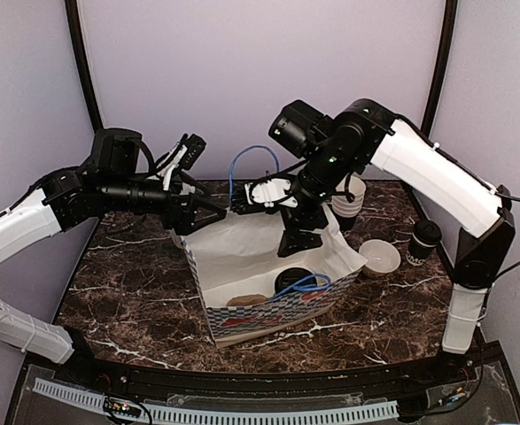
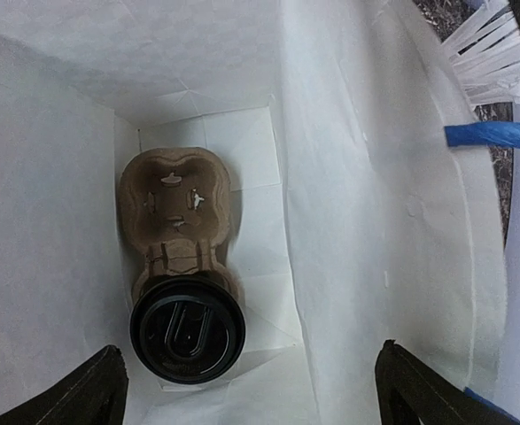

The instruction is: Pack the takeout coffee

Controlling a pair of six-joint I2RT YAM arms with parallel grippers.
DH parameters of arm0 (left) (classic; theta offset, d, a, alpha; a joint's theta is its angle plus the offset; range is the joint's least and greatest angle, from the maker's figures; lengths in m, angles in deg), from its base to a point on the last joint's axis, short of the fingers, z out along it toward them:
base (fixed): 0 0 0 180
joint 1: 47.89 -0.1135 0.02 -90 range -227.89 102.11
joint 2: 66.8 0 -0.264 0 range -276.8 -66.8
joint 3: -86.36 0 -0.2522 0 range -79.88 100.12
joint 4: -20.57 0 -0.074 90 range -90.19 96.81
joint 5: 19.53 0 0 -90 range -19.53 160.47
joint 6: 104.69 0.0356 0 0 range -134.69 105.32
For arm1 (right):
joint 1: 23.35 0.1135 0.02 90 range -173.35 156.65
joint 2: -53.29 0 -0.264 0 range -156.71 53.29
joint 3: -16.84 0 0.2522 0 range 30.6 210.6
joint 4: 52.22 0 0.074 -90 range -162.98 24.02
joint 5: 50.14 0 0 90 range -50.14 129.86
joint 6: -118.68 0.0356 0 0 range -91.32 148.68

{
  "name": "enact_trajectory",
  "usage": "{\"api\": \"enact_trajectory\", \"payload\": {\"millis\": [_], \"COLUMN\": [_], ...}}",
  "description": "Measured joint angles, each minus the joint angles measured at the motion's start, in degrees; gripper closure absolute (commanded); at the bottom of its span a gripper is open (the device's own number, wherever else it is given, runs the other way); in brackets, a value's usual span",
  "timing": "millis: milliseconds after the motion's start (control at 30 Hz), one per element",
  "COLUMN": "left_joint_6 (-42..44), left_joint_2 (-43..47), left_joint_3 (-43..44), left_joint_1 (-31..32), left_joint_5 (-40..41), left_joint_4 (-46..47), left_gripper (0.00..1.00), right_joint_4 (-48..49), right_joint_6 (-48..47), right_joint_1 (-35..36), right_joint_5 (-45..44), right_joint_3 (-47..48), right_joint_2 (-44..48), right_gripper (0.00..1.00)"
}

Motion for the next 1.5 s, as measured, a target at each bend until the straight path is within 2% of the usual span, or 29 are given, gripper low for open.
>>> {"api": "enact_trajectory", "payload": {"millis": [167,267,400,533,667,833,1000,1100,1267,1500], "left_joint_6": [0.1,-0.1,0.1,0.6,1.5,2.2,3.5,4.2,5.1,5.6], "left_joint_2": [-3.5,-5.9,-8.5,-9.6,-9.8,-9.8,-9.8,-9.8,-9.8,-9.8], "left_joint_3": [1.5,2.8,4.2,5.3,6.5,6.6,6.8,7.1,7.1,7.1], "left_joint_1": [0.0,0.0,0.0,0.0,0.0,0.0,0.5,0.8,1.0,1.0], "left_joint_5": [-2.4,-4.3,-6.7,-8.3,-9.5,-11.1,-12.3,-12.8,-13.2,-13.2], "left_joint_4": [0.0,-0.1,-0.5,-0.9,-1.6,-2.2,-3.3,-3.9,-4.1,-4.1], "left_gripper": [0.38,0.57,0.75,0.88,1.0,1.0,1.0,1.0,1.0,1.0], "right_joint_4": [-0.1,-0.2,-0.1,0.0,0.6,2.3,6.3,8.5,12.3,16.8], "right_joint_6": [0.0,0.1,0.5,1.3,2.3,3.0,5.0,6.4,8.3,10.9], "right_joint_1": [0.1,0.3,0.2,-0.9,-7.1,-25.6,-45.4,-51.5,-57.0,-61.5], "right_joint_5": [0.0,-0.3,-2.1,-4.0,-5.1,-4.3,-3.9,-4.6,-7.1,-10.2], "right_joint_3": [0.0,0.0,0.0,0.0,-2.7,-12.0,-26.0,-31.9,-37.8,-39.4], "right_joint_2": [2.8,4.2,7.1,12.3,19.1,25.6,25.0,22.8,20.1,16.3], "right_gripper": [0.01,0.02,0.02,0.01,0.02,0.04,0.03,0.02,0.01,0.03]}}
